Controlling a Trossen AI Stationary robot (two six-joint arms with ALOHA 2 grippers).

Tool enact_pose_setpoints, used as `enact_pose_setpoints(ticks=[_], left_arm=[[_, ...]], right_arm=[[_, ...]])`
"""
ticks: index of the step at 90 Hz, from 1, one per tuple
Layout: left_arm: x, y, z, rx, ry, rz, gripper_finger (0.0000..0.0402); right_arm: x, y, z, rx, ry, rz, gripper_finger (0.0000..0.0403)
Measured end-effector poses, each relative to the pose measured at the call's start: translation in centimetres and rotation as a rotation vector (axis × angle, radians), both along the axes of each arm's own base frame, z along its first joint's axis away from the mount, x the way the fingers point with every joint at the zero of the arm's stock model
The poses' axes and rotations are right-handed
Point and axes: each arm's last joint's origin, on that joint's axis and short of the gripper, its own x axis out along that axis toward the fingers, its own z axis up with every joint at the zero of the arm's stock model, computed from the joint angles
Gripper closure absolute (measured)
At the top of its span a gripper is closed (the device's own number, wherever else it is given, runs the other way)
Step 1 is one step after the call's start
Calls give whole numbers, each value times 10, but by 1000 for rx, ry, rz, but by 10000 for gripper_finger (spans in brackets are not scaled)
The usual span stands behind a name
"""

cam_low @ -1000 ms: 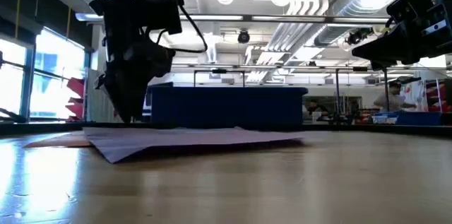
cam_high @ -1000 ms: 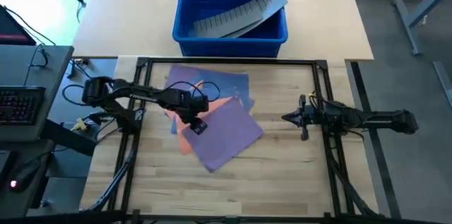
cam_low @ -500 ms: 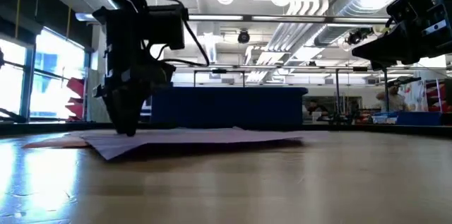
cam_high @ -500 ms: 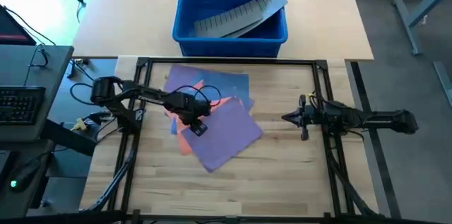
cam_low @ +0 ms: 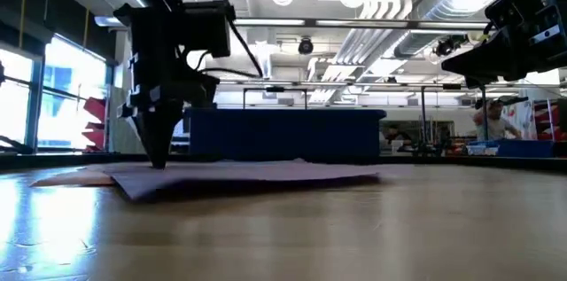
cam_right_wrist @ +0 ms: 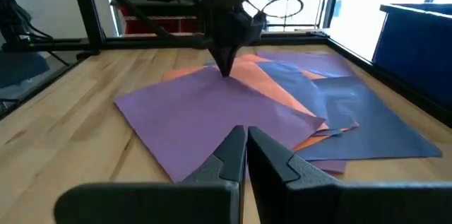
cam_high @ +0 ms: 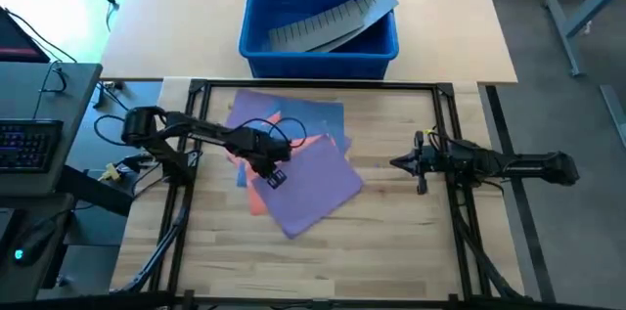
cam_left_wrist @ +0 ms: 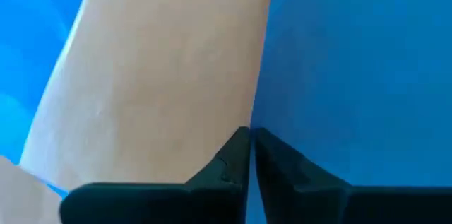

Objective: Organize paper
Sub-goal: Move the purple paper to the bottom right of the table

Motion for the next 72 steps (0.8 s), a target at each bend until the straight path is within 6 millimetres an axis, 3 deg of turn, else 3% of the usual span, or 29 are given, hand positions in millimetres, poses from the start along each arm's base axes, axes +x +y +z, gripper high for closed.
enact_pose_setpoints(ticks=[17, 32, 49, 72], left_arm=[[-5, -1, 33, 17, -135, -42, 401], [-11, -1, 46, -63, -187, -98, 402], [-24, -4, 30, -264, -85, 25, 379], [-43, 2, 1, -339, -15, 127, 274]], right_arm=[[0, 0, 0, 0, 0, 0, 402], [0, 0, 0, 0, 0, -1, 402], [0, 0, 0, 0, 0, 0, 402], [0, 0, 0, 0, 0, -1, 402]])
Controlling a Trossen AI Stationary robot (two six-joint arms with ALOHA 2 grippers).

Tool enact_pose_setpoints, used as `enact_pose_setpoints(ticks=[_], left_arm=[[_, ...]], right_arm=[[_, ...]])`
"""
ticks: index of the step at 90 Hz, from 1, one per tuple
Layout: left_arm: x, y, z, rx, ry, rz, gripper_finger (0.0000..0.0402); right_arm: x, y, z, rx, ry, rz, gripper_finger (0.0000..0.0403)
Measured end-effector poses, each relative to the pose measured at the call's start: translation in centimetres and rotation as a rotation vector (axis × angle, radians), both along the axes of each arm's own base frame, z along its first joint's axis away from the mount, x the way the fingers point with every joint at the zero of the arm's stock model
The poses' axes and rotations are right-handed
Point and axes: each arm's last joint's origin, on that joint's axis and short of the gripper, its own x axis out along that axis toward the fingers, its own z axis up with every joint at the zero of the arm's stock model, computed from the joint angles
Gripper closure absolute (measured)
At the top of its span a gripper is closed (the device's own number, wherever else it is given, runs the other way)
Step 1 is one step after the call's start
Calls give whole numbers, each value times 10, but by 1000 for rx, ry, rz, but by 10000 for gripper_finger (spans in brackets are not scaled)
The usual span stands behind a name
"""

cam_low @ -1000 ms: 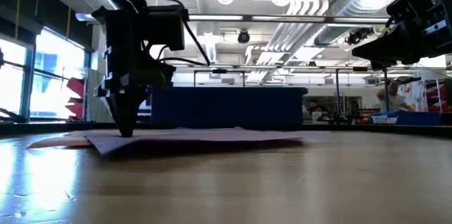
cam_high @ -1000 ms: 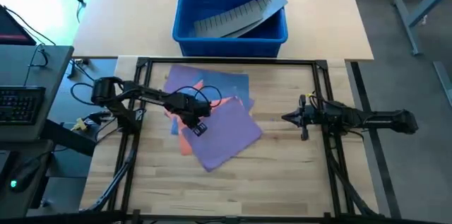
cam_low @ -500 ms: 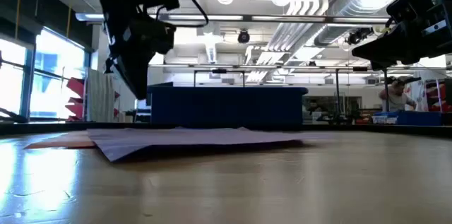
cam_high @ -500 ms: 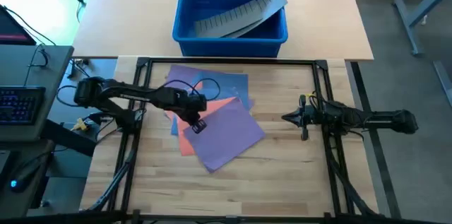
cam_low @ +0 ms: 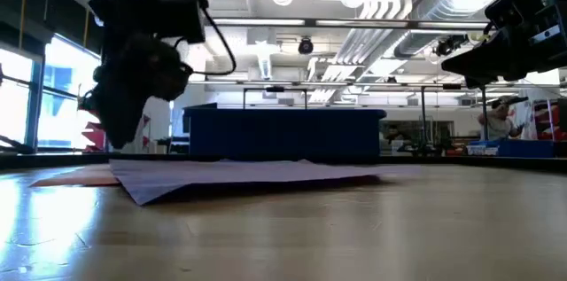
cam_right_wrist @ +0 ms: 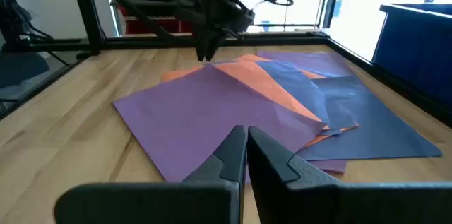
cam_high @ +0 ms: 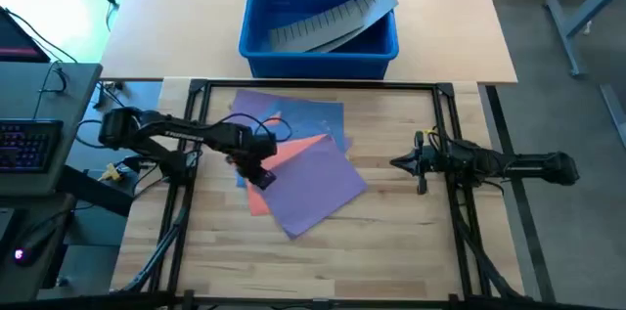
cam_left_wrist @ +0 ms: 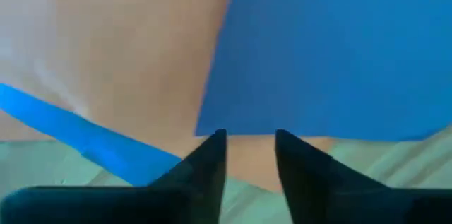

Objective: Organize paper
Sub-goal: Move the purple paper to the bottom right of the table

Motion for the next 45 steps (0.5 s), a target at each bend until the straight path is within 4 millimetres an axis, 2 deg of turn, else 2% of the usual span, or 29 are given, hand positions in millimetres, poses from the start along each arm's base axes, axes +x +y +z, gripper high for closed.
enact_pose_setpoints(ticks=[20, 45], left_arm=[[-7, 11, -13, -15, -12, 56, 213], [-9, 16, -19, -104, -77, 73, 212]], right_arm=[[0, 0, 0, 0, 0, 0, 402], [0, 0, 0, 0, 0, 0, 402]])
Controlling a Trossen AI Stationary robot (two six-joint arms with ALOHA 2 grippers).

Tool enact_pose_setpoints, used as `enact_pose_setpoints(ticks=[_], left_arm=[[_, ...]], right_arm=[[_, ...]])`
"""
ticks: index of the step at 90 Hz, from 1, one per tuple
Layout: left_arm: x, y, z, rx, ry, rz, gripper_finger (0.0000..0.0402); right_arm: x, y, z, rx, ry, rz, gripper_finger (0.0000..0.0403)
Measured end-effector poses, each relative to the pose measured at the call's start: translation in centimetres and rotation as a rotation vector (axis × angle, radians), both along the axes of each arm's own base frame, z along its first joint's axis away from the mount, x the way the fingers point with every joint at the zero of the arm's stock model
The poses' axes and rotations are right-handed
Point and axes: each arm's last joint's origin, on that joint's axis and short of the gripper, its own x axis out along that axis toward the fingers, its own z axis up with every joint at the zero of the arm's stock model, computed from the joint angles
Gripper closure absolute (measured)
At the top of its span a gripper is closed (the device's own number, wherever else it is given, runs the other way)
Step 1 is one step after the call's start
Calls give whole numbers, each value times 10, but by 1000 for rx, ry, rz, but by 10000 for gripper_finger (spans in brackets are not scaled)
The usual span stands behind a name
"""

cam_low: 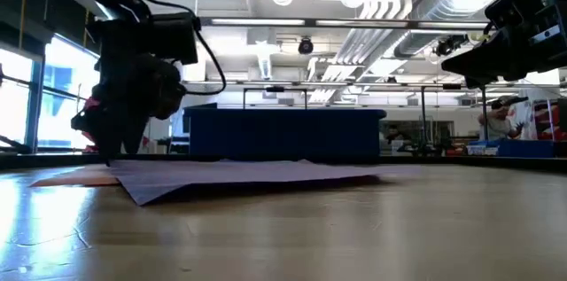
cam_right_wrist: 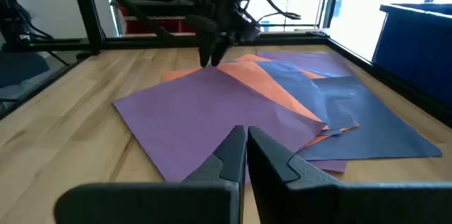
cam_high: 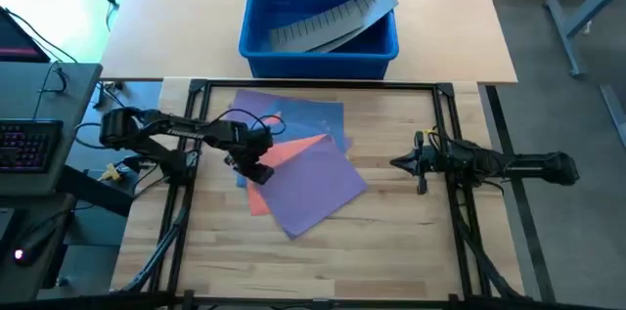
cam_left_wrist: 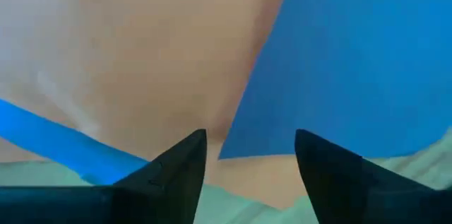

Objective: Organize paper
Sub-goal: Move the purple paper to the bottom right of the table

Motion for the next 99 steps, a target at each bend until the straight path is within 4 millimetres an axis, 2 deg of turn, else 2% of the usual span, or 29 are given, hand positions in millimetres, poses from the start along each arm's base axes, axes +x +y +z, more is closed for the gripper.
enact_pose_setpoints(ticks=[27, 78, 90, 99], left_arm=[[-1, -1, -6, -123, -89, -16, 232], [13, -2, -17, -58, -132, -17, 287], [15, -7, -25, -76, -100, -38, 320], [16, -10, -27, -80, -88, -48, 373]], right_arm=[[0, 0, 0, 0, 0, 0, 402], [0, 0, 0, 0, 0, 0, 402], [0, 0, 0, 0, 0, 0, 402], [0, 0, 0, 0, 0, 0, 402]])
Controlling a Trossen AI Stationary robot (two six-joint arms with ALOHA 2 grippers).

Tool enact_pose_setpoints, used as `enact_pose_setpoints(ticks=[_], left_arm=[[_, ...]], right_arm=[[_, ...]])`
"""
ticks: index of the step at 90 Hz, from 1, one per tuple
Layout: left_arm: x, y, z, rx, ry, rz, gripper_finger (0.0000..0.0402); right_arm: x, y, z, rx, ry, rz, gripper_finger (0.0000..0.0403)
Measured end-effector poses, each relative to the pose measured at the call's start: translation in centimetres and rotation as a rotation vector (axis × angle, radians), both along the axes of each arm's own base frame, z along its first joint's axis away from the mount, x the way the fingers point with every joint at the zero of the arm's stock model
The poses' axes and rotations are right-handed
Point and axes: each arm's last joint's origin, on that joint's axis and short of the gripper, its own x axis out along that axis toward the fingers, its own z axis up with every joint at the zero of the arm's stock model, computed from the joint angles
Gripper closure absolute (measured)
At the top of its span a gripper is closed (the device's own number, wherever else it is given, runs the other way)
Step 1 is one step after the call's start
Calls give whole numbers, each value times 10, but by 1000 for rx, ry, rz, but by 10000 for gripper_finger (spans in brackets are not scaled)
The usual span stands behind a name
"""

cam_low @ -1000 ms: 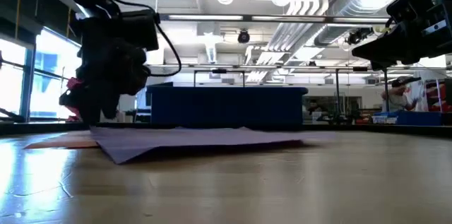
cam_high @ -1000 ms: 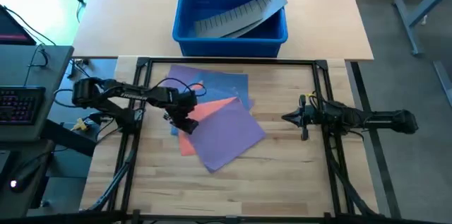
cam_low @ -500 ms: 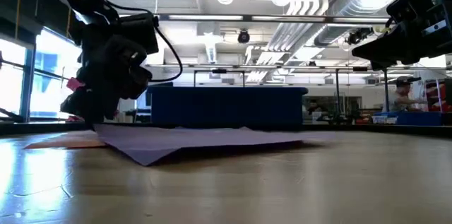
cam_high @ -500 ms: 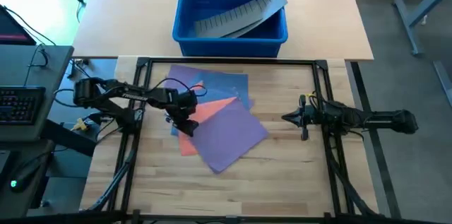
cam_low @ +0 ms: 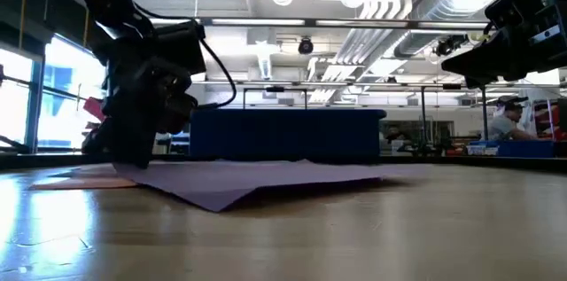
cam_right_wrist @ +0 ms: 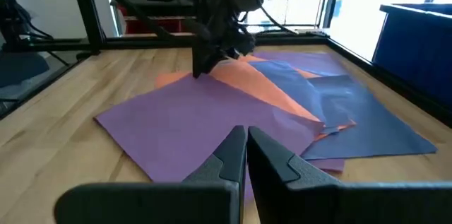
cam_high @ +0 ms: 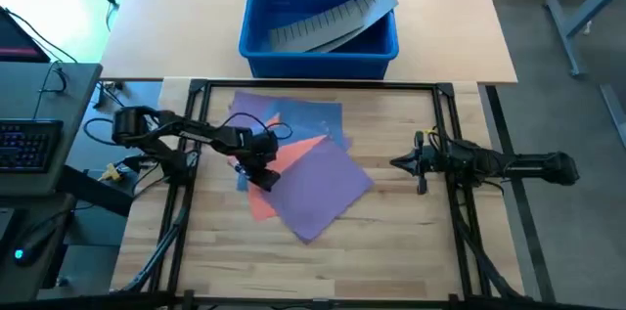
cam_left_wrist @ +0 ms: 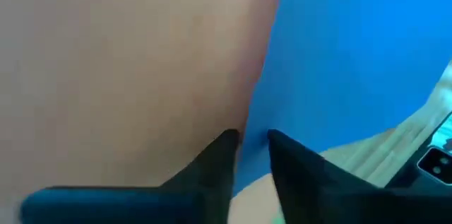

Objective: Organize paper
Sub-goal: Move the purple paper to the bottom right of the table

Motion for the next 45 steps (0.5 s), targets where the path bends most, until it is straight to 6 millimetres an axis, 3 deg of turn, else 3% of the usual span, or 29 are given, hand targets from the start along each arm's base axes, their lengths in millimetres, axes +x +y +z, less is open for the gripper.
enact_pose_setpoints(ticks=[10, 17, 30, 45], left_arm=[[3, 0, 4, 5, -6, -2, 395], [11, 1, 20, 6, -64, -5, 400], [30, 4, 76, 11, -266, -9, 401], [48, 24, 144, 174, -508, 43, 401]], right_arm=[[0, 0, 0, 0, 0, 0, 402], [0, 0, 0, 0, 0, 0, 402], [0, 0, 0, 0, 0, 0, 402], [0, 0, 0, 0, 0, 0, 402]])
